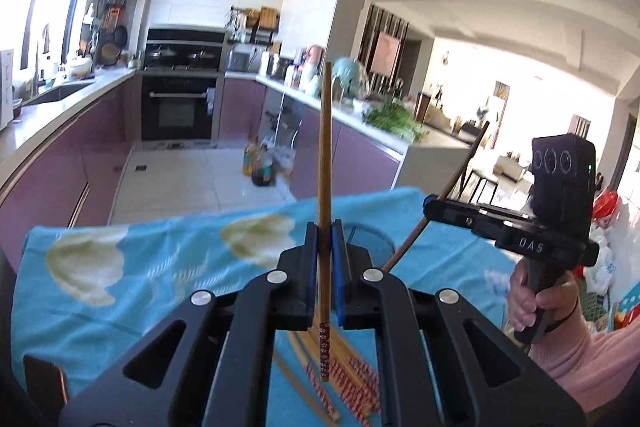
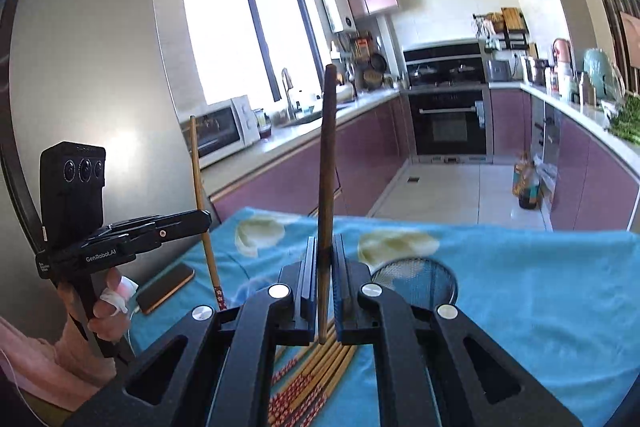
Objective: Organize utensils
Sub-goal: 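Lift the chopstick with the left tool and drop it into the mesh cup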
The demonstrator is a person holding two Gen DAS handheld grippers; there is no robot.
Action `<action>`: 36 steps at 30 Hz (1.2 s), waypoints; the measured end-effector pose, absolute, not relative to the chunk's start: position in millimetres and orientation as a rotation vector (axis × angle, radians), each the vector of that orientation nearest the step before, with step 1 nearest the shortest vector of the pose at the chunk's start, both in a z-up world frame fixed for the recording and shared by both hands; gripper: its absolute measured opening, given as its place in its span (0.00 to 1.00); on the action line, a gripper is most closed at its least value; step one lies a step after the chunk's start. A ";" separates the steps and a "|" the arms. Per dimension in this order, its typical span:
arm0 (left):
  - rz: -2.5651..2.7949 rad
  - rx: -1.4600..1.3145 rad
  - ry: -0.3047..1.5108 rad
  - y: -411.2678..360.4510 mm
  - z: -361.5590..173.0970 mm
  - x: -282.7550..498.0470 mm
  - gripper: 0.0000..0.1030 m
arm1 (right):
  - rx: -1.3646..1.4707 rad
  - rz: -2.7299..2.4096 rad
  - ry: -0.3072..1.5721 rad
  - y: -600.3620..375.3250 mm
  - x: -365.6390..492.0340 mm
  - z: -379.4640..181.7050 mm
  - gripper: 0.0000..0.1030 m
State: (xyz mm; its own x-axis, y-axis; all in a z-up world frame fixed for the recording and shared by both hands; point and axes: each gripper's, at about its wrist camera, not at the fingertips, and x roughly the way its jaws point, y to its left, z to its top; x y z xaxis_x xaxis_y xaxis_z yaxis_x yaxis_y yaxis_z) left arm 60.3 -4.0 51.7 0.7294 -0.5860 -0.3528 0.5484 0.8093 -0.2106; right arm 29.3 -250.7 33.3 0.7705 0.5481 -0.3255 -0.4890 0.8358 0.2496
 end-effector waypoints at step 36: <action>-0.638 -0.035 0.603 -134.1 -21.8 183.3 0.08 | 0.154 0.419 0.666 -265.0 138.1 -4.7 0.07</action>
